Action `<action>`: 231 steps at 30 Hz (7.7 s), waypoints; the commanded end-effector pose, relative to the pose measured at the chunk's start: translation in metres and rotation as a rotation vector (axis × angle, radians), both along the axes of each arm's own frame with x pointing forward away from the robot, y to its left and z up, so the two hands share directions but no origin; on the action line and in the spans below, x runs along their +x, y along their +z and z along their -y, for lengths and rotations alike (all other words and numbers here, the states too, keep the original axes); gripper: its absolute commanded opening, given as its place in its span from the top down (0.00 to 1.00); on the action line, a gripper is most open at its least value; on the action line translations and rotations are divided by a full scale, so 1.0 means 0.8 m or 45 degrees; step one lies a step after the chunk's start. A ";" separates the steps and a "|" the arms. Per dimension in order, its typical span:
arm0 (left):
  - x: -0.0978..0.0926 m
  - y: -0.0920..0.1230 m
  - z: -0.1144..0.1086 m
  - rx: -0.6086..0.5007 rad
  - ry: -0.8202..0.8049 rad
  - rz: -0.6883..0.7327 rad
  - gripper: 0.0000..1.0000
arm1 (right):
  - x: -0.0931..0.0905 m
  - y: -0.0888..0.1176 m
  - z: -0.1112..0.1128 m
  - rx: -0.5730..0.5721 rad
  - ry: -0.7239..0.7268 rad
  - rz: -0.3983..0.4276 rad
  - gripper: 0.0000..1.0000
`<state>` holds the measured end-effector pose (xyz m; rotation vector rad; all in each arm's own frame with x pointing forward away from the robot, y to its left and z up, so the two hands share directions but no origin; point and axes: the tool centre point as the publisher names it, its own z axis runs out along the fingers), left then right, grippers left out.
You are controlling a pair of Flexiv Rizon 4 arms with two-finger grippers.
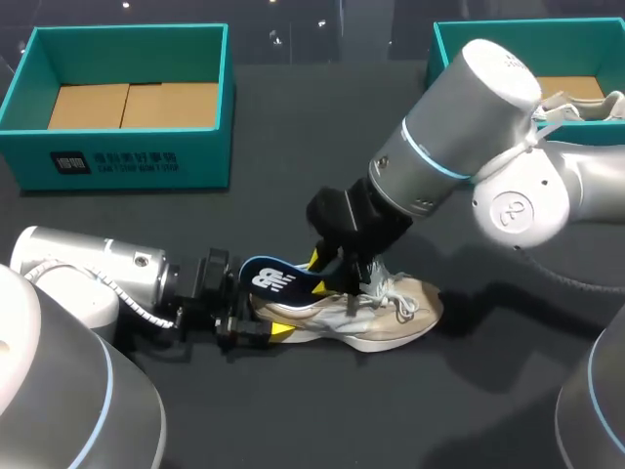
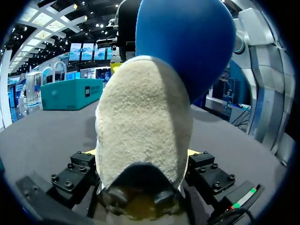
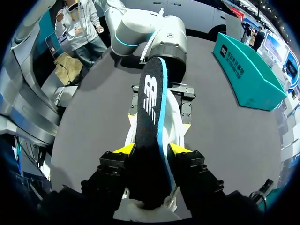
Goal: Take the shoe out of the shoebox, open the shoe tongue, remove and reinsert the insole, then place the shoe into the shoebox
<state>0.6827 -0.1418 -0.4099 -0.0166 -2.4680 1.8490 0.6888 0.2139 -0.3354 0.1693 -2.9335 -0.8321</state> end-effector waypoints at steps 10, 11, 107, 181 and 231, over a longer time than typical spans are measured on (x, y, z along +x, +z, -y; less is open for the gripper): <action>0.001 -0.001 0.001 0.002 0.001 0.000 1.00 | 0.012 -0.011 -0.012 -0.045 -0.046 -0.092 0.53; 0.001 -0.001 0.001 0.002 0.001 0.000 1.00 | 0.013 -0.011 -0.012 -0.033 -0.041 -0.094 0.54; 0.001 -0.001 0.001 0.002 0.001 0.000 1.00 | -0.032 0.047 -0.096 0.114 0.278 -0.140 1.00; 0.001 -0.001 0.001 0.002 0.001 0.000 1.00 | -0.103 0.287 0.021 1.100 -0.070 -0.212 1.00; 0.001 -0.001 0.001 0.002 0.001 0.000 1.00 | -0.167 0.296 0.098 1.304 -0.488 -0.322 1.00</action>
